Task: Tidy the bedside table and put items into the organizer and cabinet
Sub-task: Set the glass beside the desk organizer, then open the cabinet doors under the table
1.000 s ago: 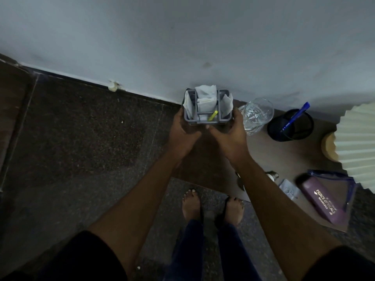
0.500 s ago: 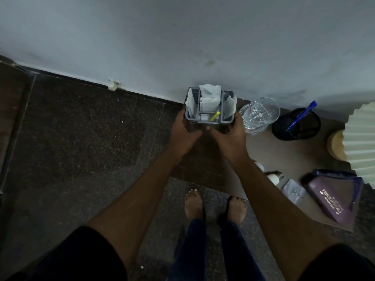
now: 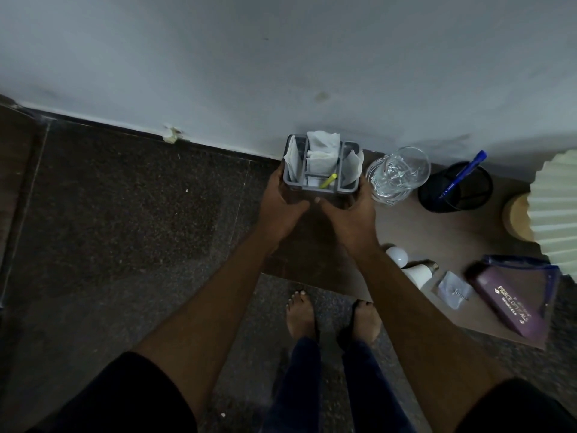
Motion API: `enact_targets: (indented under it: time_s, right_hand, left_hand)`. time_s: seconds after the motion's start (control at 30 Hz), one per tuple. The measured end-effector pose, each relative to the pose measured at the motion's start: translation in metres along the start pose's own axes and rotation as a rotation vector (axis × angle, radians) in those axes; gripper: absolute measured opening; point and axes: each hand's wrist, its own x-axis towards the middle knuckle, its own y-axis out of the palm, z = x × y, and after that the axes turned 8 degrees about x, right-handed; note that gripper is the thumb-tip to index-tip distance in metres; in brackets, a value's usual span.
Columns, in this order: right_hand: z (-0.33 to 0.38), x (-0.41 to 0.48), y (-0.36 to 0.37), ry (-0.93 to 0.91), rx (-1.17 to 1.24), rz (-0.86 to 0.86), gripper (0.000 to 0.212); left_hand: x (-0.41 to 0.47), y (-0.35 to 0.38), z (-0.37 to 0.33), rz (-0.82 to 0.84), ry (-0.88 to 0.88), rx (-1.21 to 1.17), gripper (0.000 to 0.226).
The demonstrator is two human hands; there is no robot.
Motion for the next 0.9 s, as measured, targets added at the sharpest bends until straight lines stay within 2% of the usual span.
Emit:
enact_targets:
  time_s: [0.23, 0.4, 0.7, 0.9]
  right_hand:
    - [-0.002, -0.02, -0.009, 0.0, 0.021, -0.004, 0.089]
    - [-0.004, -0.041, -0.018, 0.015, 0.032, -0.067, 0.085]
    - [0.001, -0.075, -0.049, 0.017, 0.077, -0.171, 0.086]
    - [-0.001, -0.092, -0.082, 0.033, 0.038, -0.249, 0.073]
  left_hand:
    - [-0.011, 0.003, 0.014, -0.071, -0.009, 0.018, 0.087]
    - [-0.032, 0.015, 0.023, -0.107, -0.107, -0.006, 0.087]
    - [-0.073, 0.05, 0.027, -0.103, -0.102, -0.059, 0.072]
    - [-0.096, 0.069, 0.033, -0.086, -0.047, -0.005, 0.049]
